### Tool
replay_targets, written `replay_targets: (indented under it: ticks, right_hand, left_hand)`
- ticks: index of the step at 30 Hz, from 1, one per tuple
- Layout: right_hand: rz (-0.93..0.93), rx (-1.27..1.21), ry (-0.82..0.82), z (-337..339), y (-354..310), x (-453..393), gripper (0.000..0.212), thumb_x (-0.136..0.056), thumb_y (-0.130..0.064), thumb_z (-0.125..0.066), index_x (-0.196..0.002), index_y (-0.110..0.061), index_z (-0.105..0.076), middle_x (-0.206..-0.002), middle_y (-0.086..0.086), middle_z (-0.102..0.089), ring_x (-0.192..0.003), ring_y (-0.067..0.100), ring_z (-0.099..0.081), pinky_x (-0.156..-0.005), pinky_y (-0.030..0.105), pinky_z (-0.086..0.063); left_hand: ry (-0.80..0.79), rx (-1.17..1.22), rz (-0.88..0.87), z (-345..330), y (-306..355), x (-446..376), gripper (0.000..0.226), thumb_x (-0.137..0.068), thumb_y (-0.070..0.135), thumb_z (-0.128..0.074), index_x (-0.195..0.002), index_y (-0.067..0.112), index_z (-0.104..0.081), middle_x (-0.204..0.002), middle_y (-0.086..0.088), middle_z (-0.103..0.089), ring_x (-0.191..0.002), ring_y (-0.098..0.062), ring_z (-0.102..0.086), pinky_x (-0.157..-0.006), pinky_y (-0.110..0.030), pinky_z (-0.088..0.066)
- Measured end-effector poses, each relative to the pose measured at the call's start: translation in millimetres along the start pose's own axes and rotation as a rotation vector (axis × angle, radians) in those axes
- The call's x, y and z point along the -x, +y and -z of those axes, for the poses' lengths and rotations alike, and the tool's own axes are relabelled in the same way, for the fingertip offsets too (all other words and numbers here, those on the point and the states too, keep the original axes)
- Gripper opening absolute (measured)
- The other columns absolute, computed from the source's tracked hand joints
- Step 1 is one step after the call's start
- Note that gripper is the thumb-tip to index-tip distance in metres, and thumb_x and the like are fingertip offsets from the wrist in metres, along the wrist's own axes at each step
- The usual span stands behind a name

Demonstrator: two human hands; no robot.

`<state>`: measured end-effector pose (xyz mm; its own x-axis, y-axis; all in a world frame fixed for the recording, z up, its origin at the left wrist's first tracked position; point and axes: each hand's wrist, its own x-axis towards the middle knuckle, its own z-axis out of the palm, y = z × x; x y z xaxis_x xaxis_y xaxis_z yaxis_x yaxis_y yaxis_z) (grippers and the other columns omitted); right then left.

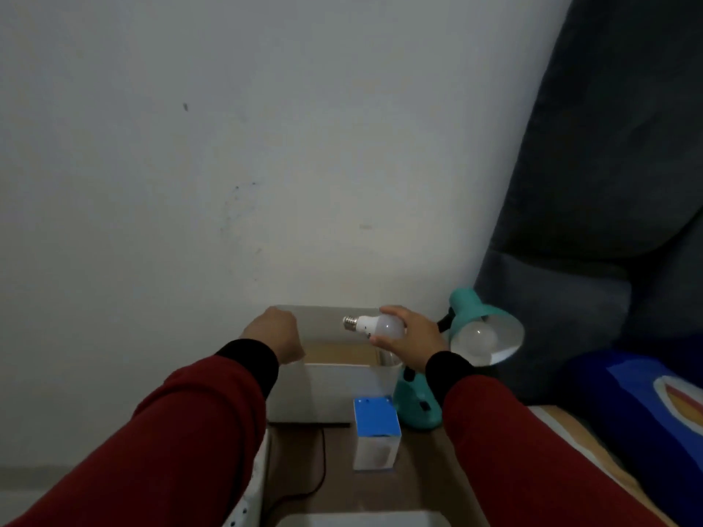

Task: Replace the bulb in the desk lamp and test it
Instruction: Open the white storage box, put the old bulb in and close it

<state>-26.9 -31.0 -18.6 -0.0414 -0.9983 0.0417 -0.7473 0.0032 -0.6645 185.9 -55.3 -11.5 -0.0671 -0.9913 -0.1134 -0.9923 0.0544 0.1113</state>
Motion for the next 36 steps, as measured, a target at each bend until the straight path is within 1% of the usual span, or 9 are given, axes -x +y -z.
replay_targets:
  ticks: [4, 8, 11, 13, 16, 20, 28, 32, 36]
  right_hand:
    - [-0.027, 0.05, -0.098, -29, -2, -39, 0.062, -0.077, -0.032, -0.074, -0.133, -0.023, -0.05, -0.137, 0.005, -0.053, -0.122, 0.022, -0.051, -0.1, 0.024, -0.039]
    - [-0.106, 0.04, -0.185, -57, 10, -66, 0.062, -0.077, -0.023, -0.075, -0.133, -0.018, -0.051, -0.139, 0.006, -0.051, -0.125, 0.022, -0.049, -0.102, 0.025, -0.039]
    - [-0.159, 0.047, -0.246, -74, 20, -80, 0.062, -0.074, -0.02, -0.078, -0.131, -0.018, -0.054, -0.137, 0.008, -0.053, -0.121, 0.022, -0.052, -0.091, 0.021, -0.043]
    - [-0.172, 0.078, -0.273, -81, 24, -87, 0.063, -0.073, -0.022, -0.079, -0.131, -0.02, -0.054, -0.137, 0.007, -0.053, -0.122, 0.021, -0.052, -0.087, 0.016, -0.04]
    - [-0.178, 0.116, -0.289, -87, 27, -96, 0.065, -0.074, -0.023, -0.078, -0.133, -0.02, -0.052, -0.139, 0.007, -0.051, -0.124, 0.021, -0.051, -0.094, 0.018, -0.041]
    - [-0.166, 0.185, -0.301, -90, 27, -104, 0.064, -0.077, -0.029, -0.074, -0.135, -0.023, -0.048, -0.142, 0.006, -0.049, -0.127, 0.022, -0.049, -0.095, 0.019, -0.04]
    - [-0.114, 0.44, -0.414, -67, 6, -106, 0.073, -0.086, -0.034, -0.064, -0.147, -0.018, -0.029, -0.152, 0.009, -0.034, -0.137, 0.025, -0.038, -0.109, 0.029, -0.035]
    - [-0.045, 0.613, -0.394, -42, -15, -95, 0.063, -0.087, -0.039, -0.061, -0.141, -0.013, -0.042, -0.146, 0.009, -0.044, -0.133, 0.025, -0.044, -0.106, 0.031, -0.038]
    - [-0.036, 0.682, -0.366, -16, -35, -75, 0.057, -0.086, -0.04, -0.063, -0.132, -0.008, -0.052, -0.137, 0.011, -0.054, -0.124, 0.026, -0.052, -0.1, 0.032, -0.045]
  left_hand:
    - [-0.011, 0.018, 0.03, -8, -7, -29, 0.037, -0.085, 0.022, -0.059, -0.117, 0.004, -0.055, -0.127, -0.015, -0.053, -0.114, -0.027, -0.056, -0.089, -0.029, -0.049]
    - [-0.021, 0.047, 0.043, -18, -14, -57, 0.034, -0.086, 0.02, -0.057, -0.116, 0.004, -0.056, -0.127, -0.014, -0.052, -0.113, -0.026, -0.056, -0.089, -0.028, -0.049]
    - [-0.044, 0.054, 0.043, -30, -16, -71, 0.038, -0.086, 0.021, -0.057, -0.119, 0.002, -0.053, -0.129, -0.015, -0.051, -0.116, -0.026, -0.054, -0.091, -0.029, -0.047]
    - [-0.073, 0.048, 0.05, -39, -16, -78, 0.044, -0.085, 0.024, -0.057, -0.123, 0.002, -0.05, -0.133, -0.017, -0.047, -0.117, -0.026, -0.052, -0.093, -0.029, -0.047]
    - [-0.104, 0.045, 0.044, -48, -15, -85, 0.043, -0.084, 0.026, -0.058, -0.121, 0.005, -0.052, -0.132, -0.015, -0.047, -0.116, -0.026, -0.053, -0.096, -0.031, -0.047]
    - [-0.118, 0.018, 0.04, -55, -11, -91, 0.037, -0.086, 0.024, -0.055, -0.119, 0.007, -0.053, -0.129, -0.012, -0.051, -0.117, -0.026, -0.053, -0.097, -0.033, -0.047]
    - [-0.091, -0.073, 0.052, -42, -4, -85, 0.038, -0.087, 0.024, -0.054, -0.122, 0.008, -0.053, -0.131, -0.011, -0.052, -0.12, -0.025, -0.052, -0.097, -0.031, -0.046]
    - [-0.024, -0.077, 0.047, -22, 5, -69, 0.037, -0.085, 0.022, -0.055, -0.119, 0.007, -0.055, -0.129, -0.013, -0.051, -0.118, -0.026, -0.053, -0.094, -0.031, -0.047]
    - [0.021, -0.085, 0.027, 3, 14, -44, 0.032, -0.086, 0.021, -0.054, -0.114, 0.006, -0.057, -0.124, -0.011, -0.056, -0.11, -0.025, -0.059, -0.084, -0.029, -0.05]
